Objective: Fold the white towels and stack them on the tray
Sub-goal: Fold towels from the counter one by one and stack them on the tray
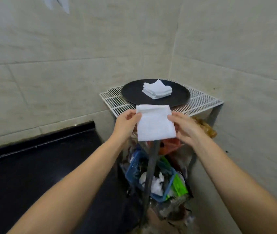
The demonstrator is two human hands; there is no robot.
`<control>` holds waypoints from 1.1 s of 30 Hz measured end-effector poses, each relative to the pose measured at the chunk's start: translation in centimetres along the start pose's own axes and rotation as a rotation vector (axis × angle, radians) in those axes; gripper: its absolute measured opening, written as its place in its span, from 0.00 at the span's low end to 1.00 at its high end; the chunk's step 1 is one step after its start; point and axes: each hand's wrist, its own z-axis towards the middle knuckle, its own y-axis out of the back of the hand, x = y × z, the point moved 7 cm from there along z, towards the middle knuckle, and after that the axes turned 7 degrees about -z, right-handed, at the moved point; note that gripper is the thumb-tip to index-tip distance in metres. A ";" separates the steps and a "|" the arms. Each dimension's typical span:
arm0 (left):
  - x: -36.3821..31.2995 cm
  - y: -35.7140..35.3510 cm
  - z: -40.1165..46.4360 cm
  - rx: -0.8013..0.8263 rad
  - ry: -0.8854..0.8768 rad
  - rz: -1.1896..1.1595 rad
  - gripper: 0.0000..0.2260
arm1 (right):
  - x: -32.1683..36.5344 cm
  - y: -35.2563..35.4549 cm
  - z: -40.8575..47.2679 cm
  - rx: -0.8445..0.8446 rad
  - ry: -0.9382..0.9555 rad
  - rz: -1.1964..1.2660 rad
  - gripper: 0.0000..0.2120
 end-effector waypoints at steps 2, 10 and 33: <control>-0.9 -2.2 4.4 -0.039 -0.047 0.003 0.06 | 3.2 1.7 5.7 0.005 0.115 -0.122 0.03; -1.4 -7.9 22.9 -0.400 -0.024 0.133 0.08 | 12.6 4.5 26.2 0.038 0.325 -0.525 0.05; -1.8 0.6 19.8 -0.562 -0.035 0.495 0.10 | 13.5 -5.3 26.7 0.145 0.701 -0.990 0.14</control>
